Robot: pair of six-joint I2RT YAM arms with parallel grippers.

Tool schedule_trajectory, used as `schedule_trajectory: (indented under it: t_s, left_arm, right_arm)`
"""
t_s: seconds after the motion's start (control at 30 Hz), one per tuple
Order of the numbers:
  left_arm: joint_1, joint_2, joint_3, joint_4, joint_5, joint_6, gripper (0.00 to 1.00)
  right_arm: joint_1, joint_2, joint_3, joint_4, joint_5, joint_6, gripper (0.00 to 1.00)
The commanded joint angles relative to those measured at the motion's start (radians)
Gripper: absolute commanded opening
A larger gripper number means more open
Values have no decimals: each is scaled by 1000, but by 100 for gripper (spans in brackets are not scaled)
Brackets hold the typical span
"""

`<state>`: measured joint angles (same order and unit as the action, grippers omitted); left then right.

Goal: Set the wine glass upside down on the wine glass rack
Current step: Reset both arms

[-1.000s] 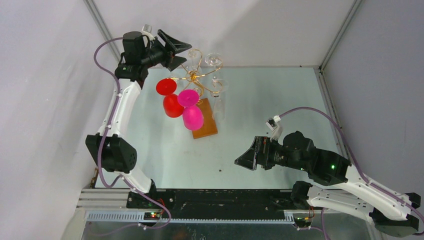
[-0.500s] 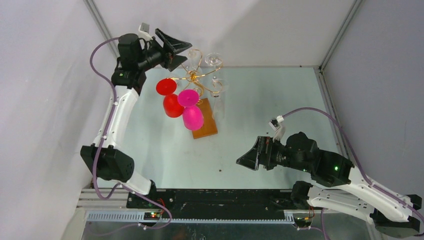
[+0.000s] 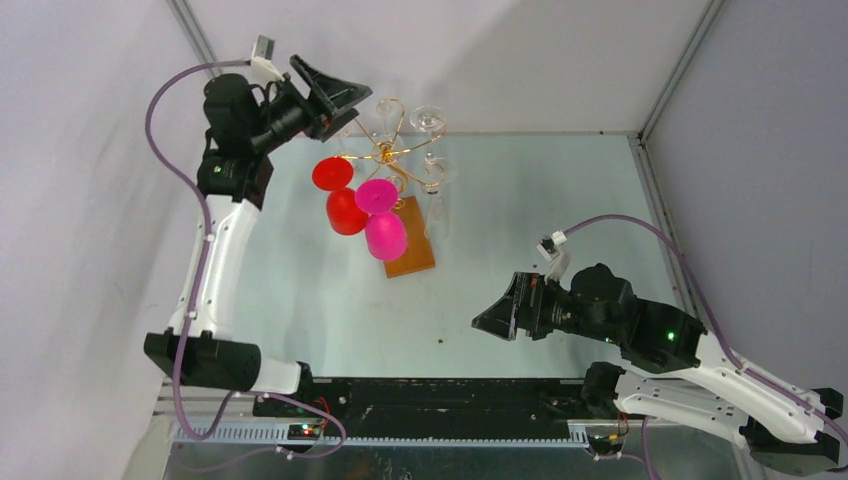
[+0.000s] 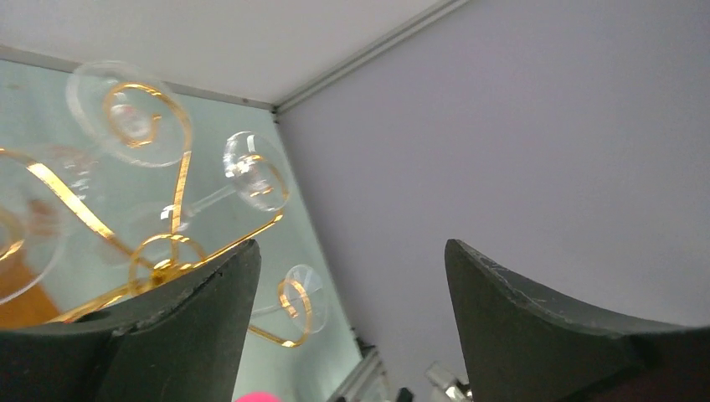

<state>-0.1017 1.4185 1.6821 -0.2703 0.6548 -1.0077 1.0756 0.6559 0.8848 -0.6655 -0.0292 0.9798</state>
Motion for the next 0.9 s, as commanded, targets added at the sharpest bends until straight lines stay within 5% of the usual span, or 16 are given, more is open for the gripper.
schedule_trajectory:
  t_s: [0.0, 0.4, 0.87]
  left_arm:
    - [40, -112, -57, -89, -67, 205, 87]
    - [86, -360, -260, -247, -412, 554, 100]
    - [92, -587, -449, -359, -776, 668, 100]
  right_arm:
    - [-2, 0, 2, 6, 12, 4, 99]
    - [-3, 20, 2, 8, 7, -2, 99]
    - [-4, 47, 2, 12, 4, -12, 100]
